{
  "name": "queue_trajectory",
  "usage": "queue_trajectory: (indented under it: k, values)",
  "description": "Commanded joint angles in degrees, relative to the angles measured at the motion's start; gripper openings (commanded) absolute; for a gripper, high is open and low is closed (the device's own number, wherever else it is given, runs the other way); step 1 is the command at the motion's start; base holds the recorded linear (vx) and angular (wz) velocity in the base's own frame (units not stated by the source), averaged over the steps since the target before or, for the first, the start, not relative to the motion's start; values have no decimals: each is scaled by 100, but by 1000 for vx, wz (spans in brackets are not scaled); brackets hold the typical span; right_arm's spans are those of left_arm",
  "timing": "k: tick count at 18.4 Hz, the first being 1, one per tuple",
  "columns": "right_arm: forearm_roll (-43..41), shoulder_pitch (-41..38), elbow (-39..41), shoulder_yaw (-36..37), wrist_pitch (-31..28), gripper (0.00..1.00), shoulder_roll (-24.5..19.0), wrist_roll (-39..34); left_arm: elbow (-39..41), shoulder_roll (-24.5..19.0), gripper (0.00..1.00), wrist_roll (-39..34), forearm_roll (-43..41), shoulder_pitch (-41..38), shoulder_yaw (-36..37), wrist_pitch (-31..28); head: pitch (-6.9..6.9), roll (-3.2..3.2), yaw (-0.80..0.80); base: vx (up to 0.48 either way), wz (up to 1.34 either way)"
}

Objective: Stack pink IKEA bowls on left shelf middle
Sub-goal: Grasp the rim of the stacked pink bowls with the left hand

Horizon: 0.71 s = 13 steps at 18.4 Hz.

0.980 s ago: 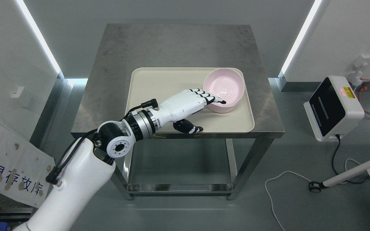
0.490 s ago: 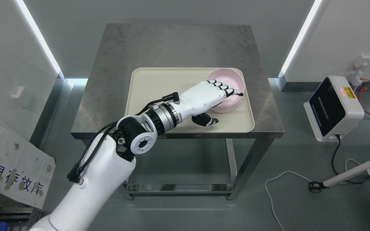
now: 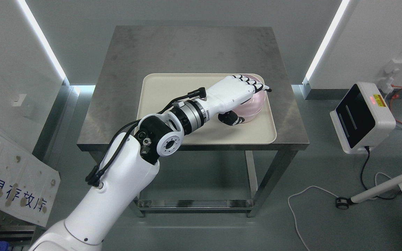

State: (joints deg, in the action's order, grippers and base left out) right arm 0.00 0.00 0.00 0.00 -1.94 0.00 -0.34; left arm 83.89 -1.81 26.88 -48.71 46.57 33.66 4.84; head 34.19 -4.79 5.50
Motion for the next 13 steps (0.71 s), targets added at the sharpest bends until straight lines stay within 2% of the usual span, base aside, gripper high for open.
queue_trajectory:
  k: [1,7,13]
  values:
    - [0,-167,193,70,1,100,100,-1,-725,81,80,2,-51,248,721,-168,0,0,0,0,0]
    - [0,-167,193,62,1,100,100,-1,-1076,81,80,2,-59,256,651,-238,-1,0,0,0,0]
    - [0,-167,193,70,-8,100,100,-1,-1243,81,80,-60,-59,265,502,-651,-1,0,0,0,0]
